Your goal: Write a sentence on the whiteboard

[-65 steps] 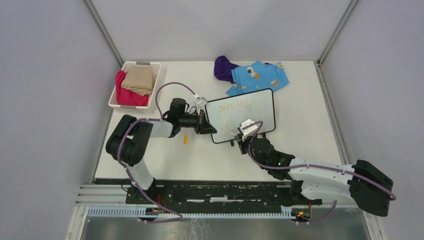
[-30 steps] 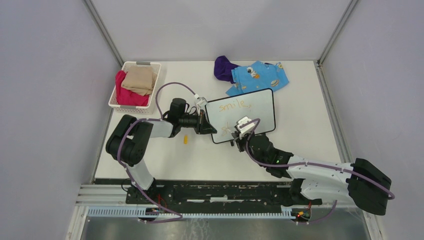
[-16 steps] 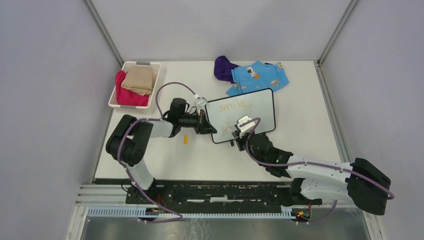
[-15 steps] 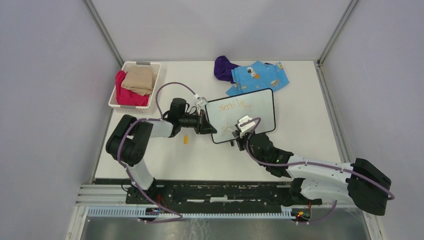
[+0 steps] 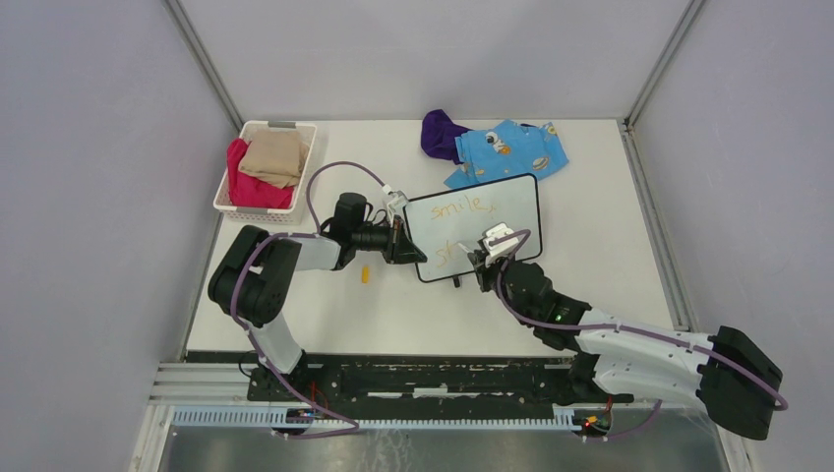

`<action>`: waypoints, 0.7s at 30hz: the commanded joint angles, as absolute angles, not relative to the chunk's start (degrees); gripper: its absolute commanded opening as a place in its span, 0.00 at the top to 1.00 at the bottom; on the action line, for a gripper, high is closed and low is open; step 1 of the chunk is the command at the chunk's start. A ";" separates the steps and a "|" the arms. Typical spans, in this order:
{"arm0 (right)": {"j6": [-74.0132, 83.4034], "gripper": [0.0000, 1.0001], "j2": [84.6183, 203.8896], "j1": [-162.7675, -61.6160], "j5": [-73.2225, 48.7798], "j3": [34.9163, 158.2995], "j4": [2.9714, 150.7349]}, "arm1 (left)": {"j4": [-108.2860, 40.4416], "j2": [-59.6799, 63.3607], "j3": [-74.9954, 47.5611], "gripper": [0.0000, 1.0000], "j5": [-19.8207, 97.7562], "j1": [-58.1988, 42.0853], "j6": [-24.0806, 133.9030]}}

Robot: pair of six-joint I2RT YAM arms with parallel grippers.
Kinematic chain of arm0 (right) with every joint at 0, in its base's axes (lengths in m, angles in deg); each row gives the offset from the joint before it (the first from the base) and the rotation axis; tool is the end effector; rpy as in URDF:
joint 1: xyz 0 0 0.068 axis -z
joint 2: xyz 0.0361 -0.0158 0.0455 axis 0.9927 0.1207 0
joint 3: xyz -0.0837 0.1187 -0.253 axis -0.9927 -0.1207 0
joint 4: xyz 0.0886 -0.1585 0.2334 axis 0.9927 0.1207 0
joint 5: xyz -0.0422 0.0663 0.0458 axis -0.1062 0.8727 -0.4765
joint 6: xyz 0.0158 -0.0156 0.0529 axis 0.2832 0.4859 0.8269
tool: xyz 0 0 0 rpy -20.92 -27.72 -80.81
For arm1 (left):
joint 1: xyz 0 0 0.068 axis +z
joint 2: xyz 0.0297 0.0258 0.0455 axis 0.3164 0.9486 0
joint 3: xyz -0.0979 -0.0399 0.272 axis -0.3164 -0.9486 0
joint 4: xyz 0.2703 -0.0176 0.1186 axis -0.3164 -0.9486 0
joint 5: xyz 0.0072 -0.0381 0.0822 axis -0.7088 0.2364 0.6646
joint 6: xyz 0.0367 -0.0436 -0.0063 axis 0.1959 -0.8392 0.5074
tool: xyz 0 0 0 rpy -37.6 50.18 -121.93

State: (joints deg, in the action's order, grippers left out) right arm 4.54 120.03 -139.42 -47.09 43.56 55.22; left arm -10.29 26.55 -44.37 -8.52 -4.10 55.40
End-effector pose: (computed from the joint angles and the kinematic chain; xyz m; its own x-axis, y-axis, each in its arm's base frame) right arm 0.1476 0.1883 0.2169 -0.1833 -0.0891 -0.9790 -0.4753 0.8798 0.0089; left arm 0.3094 -0.1647 0.1313 -0.6567 0.1554 -0.7380 0.7446 0.2890 -0.6017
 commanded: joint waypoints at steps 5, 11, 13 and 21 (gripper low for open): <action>4.39 1.00 117.44 -139.19 -46.63 43.21 54.54 | -14.84 28.48 -44.09 0.98 -3.05 -4.58 58.66; 5.48 1.00 117.80 -139.16 -47.03 42.32 56.30 | -14.84 28.43 -44.15 0.98 -3.07 -4.63 58.67; 5.54 1.00 117.67 -139.11 -47.44 41.99 56.72 | -14.84 28.47 -44.20 0.98 -3.06 -4.62 58.67; 5.55 1.00 118.45 -139.12 -50.12 42.68 56.75 | -15.28 28.47 -44.02 0.98 -3.04 -4.76 58.83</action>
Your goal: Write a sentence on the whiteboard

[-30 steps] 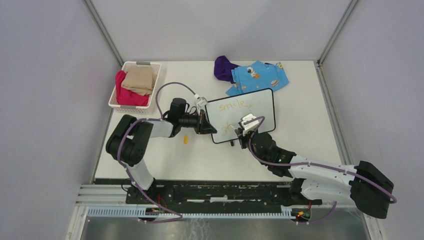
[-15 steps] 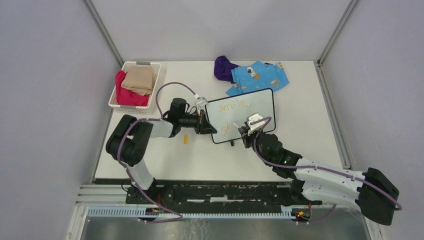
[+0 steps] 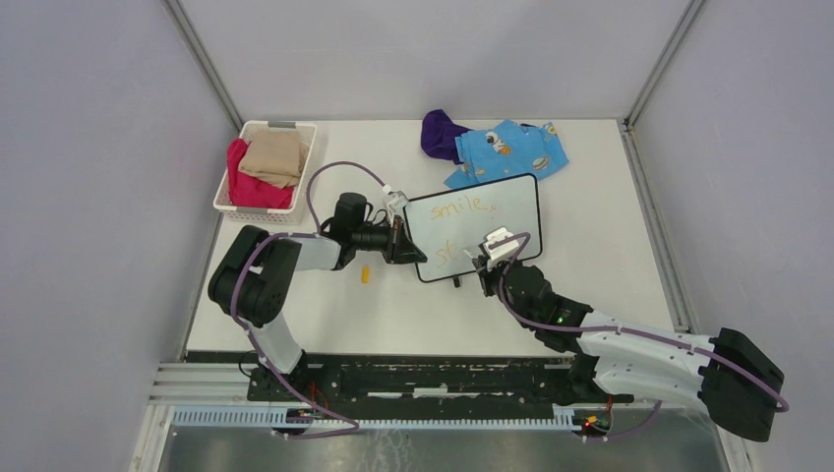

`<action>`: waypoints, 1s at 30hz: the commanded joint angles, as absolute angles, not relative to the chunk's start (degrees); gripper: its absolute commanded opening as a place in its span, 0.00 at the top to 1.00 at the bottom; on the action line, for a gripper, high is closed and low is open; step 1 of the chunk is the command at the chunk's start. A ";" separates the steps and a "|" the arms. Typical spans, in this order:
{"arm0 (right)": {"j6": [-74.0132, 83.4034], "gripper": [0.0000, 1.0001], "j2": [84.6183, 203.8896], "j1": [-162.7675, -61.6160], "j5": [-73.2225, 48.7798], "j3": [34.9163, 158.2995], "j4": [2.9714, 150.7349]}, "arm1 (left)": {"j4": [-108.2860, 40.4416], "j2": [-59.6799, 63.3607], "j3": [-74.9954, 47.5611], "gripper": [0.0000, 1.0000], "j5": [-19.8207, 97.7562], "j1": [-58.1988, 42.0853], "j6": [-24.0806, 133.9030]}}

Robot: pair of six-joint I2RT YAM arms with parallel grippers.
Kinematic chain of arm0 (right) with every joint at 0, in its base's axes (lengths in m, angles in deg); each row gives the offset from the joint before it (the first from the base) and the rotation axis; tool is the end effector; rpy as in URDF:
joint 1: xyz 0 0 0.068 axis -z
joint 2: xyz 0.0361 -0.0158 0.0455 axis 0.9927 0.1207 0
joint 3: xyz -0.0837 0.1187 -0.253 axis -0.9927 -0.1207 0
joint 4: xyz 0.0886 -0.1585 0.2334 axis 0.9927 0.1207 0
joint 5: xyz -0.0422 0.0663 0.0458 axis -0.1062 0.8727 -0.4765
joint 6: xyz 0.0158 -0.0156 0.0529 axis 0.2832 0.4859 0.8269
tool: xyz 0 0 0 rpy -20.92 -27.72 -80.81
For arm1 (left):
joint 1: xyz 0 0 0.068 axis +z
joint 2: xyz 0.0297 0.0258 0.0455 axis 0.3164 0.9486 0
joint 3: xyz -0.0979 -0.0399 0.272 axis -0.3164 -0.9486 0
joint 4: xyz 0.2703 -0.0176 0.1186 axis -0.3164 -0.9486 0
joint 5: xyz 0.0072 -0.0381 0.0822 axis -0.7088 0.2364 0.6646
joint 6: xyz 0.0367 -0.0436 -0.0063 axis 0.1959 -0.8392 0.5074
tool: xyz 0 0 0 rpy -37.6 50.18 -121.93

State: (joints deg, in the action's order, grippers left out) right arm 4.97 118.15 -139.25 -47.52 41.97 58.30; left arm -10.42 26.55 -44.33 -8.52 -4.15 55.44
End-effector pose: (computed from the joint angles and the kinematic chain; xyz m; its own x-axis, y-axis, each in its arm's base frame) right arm 0.1435 0.1805 0.2079 -0.2127 -0.1209 -0.9696 -0.4648 0.8854 -0.0085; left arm 0.3093 -0.1650 0.1313 -0.6571 0.1566 -0.7374 0.7444 0.2886 -0.6021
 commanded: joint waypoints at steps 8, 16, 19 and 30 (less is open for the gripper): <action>4.89 1.00 119.92 -139.12 -51.35 43.55 55.44 | -15.28 28.56 -44.04 0.98 -3.01 -4.83 58.93; 4.36 1.00 120.87 -139.12 -49.81 44.44 54.29 | -15.28 28.57 -44.01 0.98 -3.04 -4.85 58.87; 4.17 1.00 121.16 -139.09 -48.86 44.52 53.70 | -15.28 28.56 -43.99 0.98 -3.04 -4.83 58.97; 5.27 1.00 121.65 -139.14 -45.46 42.68 54.23 | -15.28 28.65 -44.01 0.98 -3.04 -4.84 58.90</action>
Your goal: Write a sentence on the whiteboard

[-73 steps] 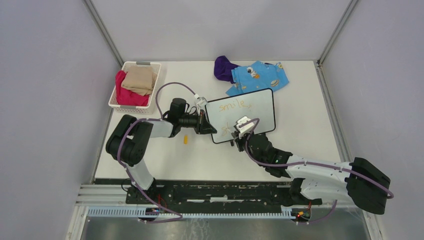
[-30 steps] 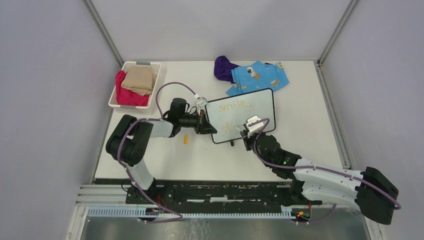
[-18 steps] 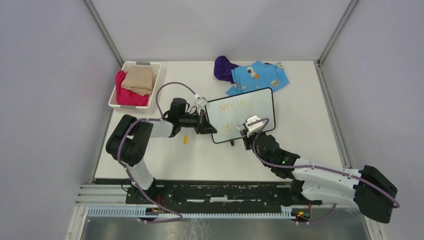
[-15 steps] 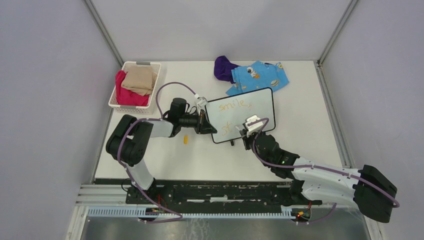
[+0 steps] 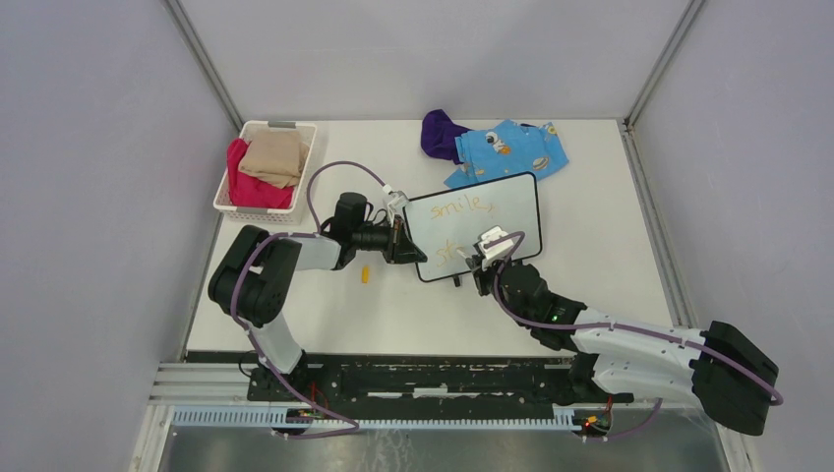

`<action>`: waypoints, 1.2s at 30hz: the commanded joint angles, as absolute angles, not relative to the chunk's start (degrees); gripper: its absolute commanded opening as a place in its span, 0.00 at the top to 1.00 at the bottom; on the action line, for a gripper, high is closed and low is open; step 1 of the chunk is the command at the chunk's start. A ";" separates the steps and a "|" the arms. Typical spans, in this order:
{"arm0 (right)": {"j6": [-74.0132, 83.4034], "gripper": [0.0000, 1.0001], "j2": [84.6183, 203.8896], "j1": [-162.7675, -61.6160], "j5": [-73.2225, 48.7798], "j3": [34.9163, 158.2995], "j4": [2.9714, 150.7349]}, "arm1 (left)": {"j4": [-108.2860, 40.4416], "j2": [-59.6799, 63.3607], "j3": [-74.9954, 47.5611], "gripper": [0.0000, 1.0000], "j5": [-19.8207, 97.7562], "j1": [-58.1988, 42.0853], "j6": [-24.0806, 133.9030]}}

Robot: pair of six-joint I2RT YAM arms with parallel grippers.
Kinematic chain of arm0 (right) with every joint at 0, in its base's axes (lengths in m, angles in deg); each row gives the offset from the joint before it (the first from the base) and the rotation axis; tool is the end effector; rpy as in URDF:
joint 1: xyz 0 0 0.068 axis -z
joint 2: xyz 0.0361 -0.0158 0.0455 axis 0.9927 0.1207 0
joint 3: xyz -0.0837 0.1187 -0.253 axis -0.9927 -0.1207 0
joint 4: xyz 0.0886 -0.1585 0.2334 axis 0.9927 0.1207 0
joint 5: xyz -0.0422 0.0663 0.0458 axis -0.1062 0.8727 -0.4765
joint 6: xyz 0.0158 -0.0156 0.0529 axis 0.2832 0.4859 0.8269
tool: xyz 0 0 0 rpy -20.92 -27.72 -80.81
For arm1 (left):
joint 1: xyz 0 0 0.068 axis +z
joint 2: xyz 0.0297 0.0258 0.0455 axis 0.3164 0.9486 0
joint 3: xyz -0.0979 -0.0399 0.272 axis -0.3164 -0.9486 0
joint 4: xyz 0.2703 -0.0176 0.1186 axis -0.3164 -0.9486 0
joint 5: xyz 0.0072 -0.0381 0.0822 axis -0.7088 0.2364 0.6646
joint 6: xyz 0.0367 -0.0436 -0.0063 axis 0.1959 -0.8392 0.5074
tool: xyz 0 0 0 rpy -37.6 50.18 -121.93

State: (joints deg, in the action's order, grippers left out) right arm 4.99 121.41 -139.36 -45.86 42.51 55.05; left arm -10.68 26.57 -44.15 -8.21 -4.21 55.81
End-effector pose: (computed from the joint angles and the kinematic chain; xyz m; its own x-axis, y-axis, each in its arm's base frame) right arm 0.1472 0.1888 0.2051 -0.2107 -0.1152 -0.9707 -0.4909 0.8712 0.0031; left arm 0.3099 -0.1655 0.1316 -0.6532 0.1587 -0.7404 0.7474 0.2922 -0.5967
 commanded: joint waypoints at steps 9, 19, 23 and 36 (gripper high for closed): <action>6.30 1.00 119.38 -139.16 -46.80 39.90 56.36 | -15.81 28.91 -43.83 0.98 -3.04 -4.79 59.02; 5.49 1.00 118.07 -139.13 -50.53 40.48 57.68 | -16.30 29.04 -43.72 0.98 -2.83 -4.92 59.34; 4.81 1.00 118.42 -139.00 -51.07 41.91 57.73 | -16.34 29.00 -43.64 0.98 -2.87 -4.94 59.42; 3.00 1.00 119.57 -138.70 -51.07 45.22 57.10 | -16.40 29.01 -43.67 0.98 -2.85 -5.06 59.44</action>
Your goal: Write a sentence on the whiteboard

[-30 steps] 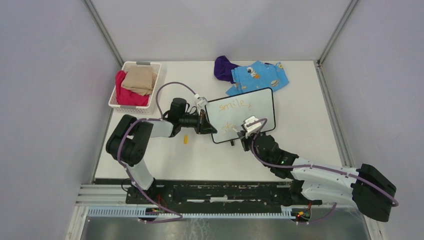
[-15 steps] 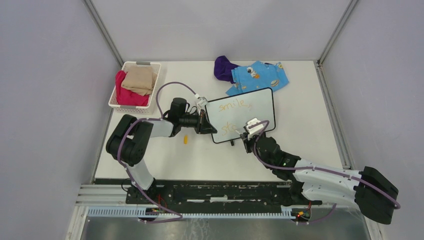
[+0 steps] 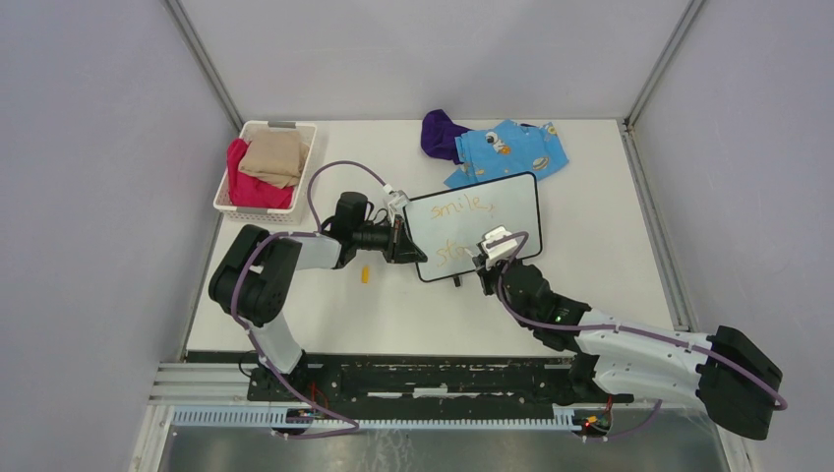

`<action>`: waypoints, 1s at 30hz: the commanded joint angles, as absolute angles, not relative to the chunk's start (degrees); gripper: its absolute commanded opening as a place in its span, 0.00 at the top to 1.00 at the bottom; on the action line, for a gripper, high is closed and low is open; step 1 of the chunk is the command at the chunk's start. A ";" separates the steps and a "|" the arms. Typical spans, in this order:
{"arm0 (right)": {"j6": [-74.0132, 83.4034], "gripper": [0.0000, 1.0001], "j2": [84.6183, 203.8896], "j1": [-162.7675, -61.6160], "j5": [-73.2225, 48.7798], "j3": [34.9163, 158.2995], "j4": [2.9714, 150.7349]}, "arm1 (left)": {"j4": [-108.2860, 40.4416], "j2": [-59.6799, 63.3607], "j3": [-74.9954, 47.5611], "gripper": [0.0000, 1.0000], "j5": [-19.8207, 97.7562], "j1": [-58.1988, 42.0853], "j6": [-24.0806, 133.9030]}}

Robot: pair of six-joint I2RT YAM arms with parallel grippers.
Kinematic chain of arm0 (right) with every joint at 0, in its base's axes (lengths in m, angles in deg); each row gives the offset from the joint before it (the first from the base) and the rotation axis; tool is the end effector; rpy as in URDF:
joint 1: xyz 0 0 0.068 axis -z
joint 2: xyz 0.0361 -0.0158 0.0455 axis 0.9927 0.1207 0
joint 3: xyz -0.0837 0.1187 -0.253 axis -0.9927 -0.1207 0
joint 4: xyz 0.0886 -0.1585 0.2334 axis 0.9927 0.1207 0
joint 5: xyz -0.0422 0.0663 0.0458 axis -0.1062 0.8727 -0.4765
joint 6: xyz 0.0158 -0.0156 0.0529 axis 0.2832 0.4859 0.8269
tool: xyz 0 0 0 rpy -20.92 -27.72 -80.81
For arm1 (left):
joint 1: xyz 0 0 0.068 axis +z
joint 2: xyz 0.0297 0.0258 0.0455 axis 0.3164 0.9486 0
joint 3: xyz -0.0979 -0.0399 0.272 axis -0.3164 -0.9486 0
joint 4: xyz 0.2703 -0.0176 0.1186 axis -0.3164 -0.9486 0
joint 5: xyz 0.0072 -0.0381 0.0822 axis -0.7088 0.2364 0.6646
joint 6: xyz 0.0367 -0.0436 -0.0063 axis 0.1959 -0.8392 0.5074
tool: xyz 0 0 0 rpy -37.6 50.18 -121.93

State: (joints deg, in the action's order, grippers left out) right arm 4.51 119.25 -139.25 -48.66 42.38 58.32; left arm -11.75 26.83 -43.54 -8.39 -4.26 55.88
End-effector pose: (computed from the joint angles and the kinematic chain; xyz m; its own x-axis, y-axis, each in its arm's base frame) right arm 0.1455 0.1822 0.2066 -0.2136 -0.1370 -0.9673 -0.4496 0.8928 -0.0272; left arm 0.3113 -0.1665 0.1316 -0.6607 0.1637 -0.7326 0.7418 0.2914 -0.6040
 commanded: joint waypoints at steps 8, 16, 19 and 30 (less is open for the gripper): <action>3.29 1.00 120.08 -138.61 -50.54 44.57 56.86 | -16.35 28.96 -43.68 0.98 -2.78 -5.05 59.38; 5.30 1.00 119.05 -138.61 -49.48 41.70 57.01 | -16.60 29.18 -43.54 0.98 -2.78 -5.03 59.54; 5.92 1.00 118.71 -138.61 -49.25 40.96 57.18 | -16.60 29.18 -43.58 0.98 -2.78 -5.05 59.53; 6.67 1.00 116.34 -138.61 -50.02 39.00 58.28 | -16.71 29.17 -43.54 0.98 -2.69 -5.19 59.50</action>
